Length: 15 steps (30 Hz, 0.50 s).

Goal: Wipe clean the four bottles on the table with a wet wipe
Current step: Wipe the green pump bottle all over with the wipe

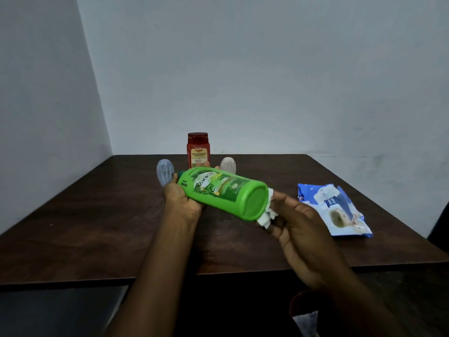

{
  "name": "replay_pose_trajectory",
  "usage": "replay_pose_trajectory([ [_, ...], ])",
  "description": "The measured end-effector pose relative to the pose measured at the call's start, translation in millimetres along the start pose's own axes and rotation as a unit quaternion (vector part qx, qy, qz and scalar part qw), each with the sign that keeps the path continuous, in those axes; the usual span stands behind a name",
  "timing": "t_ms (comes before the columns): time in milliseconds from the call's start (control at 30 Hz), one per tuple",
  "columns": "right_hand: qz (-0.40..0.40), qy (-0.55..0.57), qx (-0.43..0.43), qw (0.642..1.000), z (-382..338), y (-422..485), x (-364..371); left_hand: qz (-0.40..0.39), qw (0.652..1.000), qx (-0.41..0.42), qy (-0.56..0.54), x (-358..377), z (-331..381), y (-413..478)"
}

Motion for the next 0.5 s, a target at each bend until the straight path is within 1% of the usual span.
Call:
replay_pose_trajectory([
  [67,-0.013,0.004,0.043,0.999,5,-1,-5,-0.031,0.999,0.028,0.033,7,5,-2],
  [100,-0.019,-0.013,0.051,0.998,5,-1,-8,-0.048,0.997,0.032,0.049,11,8,-3],
  [200,-0.039,-0.096,0.028,0.994,-1,2,-13,-0.115,0.990,0.036,0.079,30,12,-7],
  [267,-0.038,-0.138,-0.010,0.990,-4,4,-12,-0.162,0.979,0.038,0.114,44,12,-12],
  [333,-0.029,-0.188,-0.071,0.979,-8,4,-7,-0.197,0.966,0.048,0.161,56,10,-20],
  [433,-0.025,-0.256,-0.169,0.952,-13,5,2,-0.229,0.944,0.050,0.233,71,2,-30],
  [500,-0.014,-0.276,-0.215,0.937,-16,11,8,-0.252,0.931,0.047,0.260,78,-3,-35],
])
Point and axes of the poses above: each hand's wrist, its own y-axis towards the middle knuckle, its own x-axis out of the palm, z = x × y, the point moved 5 cm from there along y, towards the middle knuckle, and after that the axes turned 6 degrees about -x, right-handed, at the moved point
